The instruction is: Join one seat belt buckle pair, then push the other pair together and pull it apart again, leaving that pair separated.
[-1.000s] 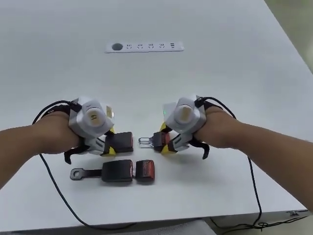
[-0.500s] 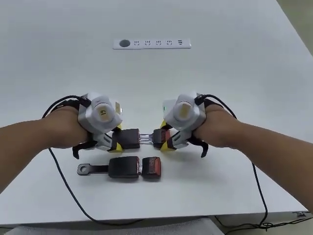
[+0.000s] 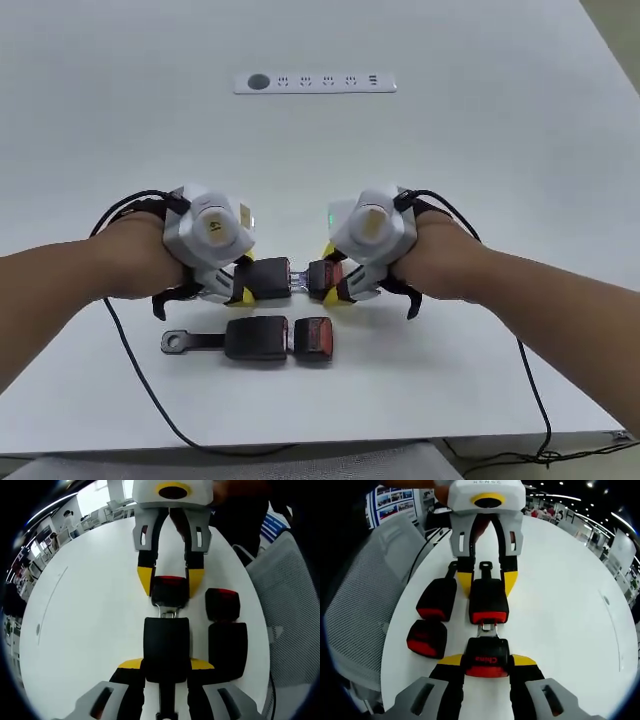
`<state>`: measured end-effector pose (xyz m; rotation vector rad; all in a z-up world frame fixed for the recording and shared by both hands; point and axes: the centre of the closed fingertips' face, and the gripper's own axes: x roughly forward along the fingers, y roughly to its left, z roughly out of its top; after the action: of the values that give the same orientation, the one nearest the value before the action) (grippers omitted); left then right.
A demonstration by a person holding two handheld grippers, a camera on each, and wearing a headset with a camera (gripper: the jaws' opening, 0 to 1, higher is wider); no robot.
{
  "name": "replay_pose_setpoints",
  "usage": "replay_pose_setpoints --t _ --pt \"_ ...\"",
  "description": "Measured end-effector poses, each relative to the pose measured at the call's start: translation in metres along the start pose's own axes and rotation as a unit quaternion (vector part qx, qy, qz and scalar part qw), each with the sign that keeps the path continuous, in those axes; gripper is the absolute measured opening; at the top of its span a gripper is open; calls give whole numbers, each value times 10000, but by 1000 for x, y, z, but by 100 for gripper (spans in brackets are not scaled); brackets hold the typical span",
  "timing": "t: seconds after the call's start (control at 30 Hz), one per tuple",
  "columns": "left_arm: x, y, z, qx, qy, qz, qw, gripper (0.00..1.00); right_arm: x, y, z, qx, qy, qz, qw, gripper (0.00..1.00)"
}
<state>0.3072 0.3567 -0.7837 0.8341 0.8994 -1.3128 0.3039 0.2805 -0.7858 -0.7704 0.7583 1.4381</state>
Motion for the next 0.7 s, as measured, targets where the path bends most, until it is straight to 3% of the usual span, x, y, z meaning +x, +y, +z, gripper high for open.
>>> replay_pose_setpoints --t 0.13,0.7 --pt "0 0 0 37 -10 -14 10000 32 -5 1 7 40 33 -15 10000 31" --pt "-3 -4 5 55 -49 -26 10000 32 9 -1 14 79 82 -6 9999 30"
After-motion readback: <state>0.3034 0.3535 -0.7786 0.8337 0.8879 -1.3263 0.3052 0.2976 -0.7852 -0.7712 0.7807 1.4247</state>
